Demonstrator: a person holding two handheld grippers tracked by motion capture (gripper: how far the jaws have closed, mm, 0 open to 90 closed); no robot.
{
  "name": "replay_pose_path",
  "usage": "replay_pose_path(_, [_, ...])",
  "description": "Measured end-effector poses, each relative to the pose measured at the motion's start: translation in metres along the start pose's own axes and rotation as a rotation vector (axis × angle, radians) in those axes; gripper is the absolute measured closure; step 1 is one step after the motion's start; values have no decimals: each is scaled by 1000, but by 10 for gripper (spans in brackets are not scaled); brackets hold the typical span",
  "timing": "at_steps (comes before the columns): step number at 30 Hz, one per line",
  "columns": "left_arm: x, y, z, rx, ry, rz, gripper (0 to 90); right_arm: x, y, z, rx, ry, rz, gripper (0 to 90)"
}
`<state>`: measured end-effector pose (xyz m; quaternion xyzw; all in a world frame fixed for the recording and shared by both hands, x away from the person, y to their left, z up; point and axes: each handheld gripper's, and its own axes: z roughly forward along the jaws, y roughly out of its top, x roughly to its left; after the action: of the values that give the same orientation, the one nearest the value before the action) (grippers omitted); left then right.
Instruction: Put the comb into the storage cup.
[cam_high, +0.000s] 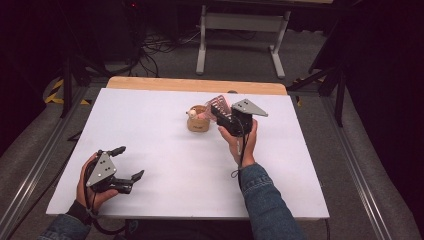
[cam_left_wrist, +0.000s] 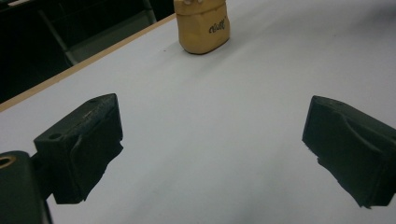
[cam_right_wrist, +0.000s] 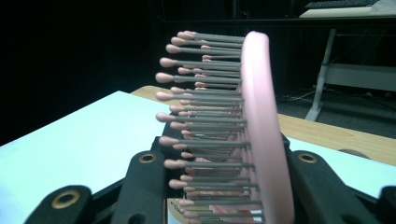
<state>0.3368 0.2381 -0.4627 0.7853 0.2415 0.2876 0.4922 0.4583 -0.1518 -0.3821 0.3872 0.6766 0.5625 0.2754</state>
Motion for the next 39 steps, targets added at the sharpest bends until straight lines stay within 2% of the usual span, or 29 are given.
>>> replay_pose_path(6, [0, 0, 0, 0, 2, -1, 60, -1, -2, 0, 3, 0, 8, 624])
replay_pose_path(11, [0, 0, -1, -3, 10, 0, 64, -5, -5, -2, -3, -4, 42, 621])
replay_pose_path(19, [0, 0, -1, 3, 10, 5, 65, -7, -8, -3, 9, -8, 47, 610])
replay_pose_path(29, [-2, 0, 1, 4, 6, 2, 65, -7, -10, -6, 32, -24, 16, 587])
replay_pose_path(39, [-2, -1, 1, 8, 5, 5, 65, -6, -13, -8, 57, -19, -4, 516])
